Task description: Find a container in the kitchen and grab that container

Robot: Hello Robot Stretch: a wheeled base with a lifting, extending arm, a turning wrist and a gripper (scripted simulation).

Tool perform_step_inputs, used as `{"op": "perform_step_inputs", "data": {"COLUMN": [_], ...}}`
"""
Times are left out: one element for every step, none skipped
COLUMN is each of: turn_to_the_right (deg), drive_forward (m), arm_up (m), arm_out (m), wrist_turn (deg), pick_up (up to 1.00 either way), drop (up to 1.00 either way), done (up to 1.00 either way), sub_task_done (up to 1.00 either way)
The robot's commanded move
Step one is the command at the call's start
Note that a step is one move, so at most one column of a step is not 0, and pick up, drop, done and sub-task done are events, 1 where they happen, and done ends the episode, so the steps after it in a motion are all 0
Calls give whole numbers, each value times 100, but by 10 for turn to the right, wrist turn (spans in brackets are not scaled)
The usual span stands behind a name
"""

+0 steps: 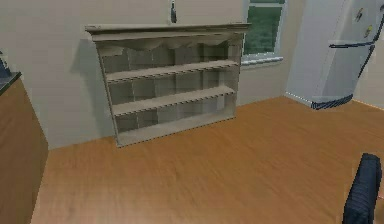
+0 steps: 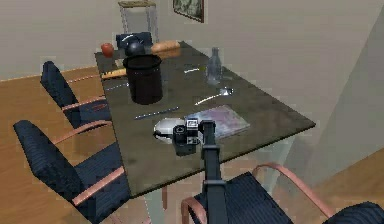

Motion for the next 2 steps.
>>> {"op": "perform_step_inputs", "data": {"turn_to_the_right": [0,0], "drive_forward": [0,0], "arm_up": [10,0], "arm_out": [0,0], "wrist_turn": [0,0], "pick_up": [0,0], "drop": [0,0], "done": [0,100], "sub_task_done": [0,0]}}
